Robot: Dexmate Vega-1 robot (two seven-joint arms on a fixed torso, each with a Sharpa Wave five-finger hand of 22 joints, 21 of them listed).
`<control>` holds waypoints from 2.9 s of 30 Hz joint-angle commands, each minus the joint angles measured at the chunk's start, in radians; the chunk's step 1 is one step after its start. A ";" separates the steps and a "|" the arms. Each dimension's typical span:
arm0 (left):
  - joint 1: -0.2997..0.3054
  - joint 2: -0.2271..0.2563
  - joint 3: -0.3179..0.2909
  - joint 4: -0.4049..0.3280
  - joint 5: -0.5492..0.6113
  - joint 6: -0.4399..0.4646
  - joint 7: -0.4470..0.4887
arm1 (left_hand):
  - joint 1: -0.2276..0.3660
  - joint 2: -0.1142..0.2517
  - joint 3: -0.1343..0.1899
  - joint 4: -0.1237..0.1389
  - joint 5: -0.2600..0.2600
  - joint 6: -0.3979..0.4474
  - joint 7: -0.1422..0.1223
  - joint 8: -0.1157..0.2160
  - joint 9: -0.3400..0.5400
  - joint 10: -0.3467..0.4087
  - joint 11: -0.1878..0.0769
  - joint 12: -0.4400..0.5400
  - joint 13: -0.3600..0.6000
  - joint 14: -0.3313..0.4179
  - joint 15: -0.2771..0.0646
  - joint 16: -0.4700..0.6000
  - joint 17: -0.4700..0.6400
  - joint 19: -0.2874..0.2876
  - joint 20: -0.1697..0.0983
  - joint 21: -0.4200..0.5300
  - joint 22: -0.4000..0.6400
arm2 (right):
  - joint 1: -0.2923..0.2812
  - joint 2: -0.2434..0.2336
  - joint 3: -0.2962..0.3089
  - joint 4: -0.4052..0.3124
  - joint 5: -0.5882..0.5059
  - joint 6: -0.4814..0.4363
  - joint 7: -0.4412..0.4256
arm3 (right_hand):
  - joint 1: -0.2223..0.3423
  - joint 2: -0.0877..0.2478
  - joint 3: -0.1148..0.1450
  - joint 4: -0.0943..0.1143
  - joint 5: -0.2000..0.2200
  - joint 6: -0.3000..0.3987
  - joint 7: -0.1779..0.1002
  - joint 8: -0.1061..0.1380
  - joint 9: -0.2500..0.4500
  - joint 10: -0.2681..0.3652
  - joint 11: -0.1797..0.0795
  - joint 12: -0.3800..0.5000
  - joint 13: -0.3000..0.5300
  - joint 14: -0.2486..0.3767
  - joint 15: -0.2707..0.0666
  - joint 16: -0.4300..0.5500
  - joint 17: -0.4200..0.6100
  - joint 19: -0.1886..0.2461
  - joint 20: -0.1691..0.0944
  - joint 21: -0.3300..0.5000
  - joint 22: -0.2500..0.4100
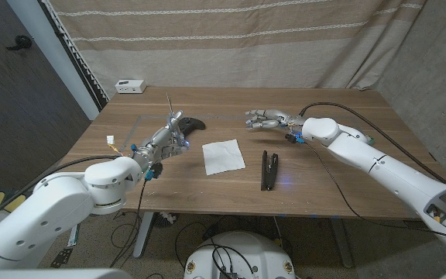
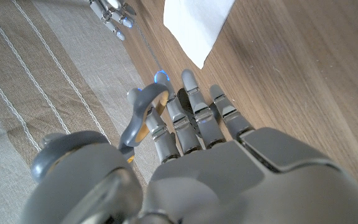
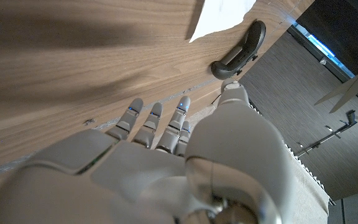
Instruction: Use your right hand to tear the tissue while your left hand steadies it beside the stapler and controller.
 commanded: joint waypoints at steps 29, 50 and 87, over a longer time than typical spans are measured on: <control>-0.012 0.009 -0.003 0.017 -0.030 0.016 0.000 | 0.014 0.018 0.004 -0.003 0.020 -0.111 0.144 0.410 0.275 0.023 -0.014 0.022 0.007 0.005 -0.103 0.000 -0.004 0.001 -0.005 -0.007 0.005 | 0.014 0.032 -0.042 -0.004 -0.149 0.005 -0.039 | 0.002 -0.001 -0.007 -0.006 0.013 -0.003 0.006 0.015 0.001 0.020 0.003 0.019 0.006 0.001 -0.128 0.007 -0.002 0.003 0.005 -0.016 0.004; -0.014 0.018 -0.003 0.019 -0.032 0.012 -0.007 | 0.020 0.022 0.005 -0.001 0.031 -0.109 0.146 0.410 0.275 0.026 -0.014 0.026 0.002 0.005 -0.103 0.000 -0.005 0.000 -0.007 -0.008 0.009 | 0.012 0.042 -0.070 -0.015 -0.223 0.005 -0.058 | -0.045 -0.013 -0.033 0.016 0.013 -0.007 0.011 0.018 -0.001 0.021 0.004 0.028 0.011 0.004 -0.130 0.011 -0.004 0.009 0.008 -0.031 0.004; -0.041 0.033 0.019 0.028 -0.049 0.014 -0.007 | 0.029 0.023 0.005 0.001 0.047 -0.109 0.143 0.408 0.275 0.022 -0.010 0.043 0.011 0.001 -0.104 -0.002 -0.008 0.002 -0.009 -0.011 0.010 | -0.002 0.051 -0.129 -0.076 -0.393 -0.113 -0.126 | -0.043 -0.016 -0.044 0.008 0.019 -0.006 0.020 0.024 -0.004 0.052 -0.001 0.054 0.018 0.034 -0.131 0.020 -0.015 0.052 0.017 -0.046 0.004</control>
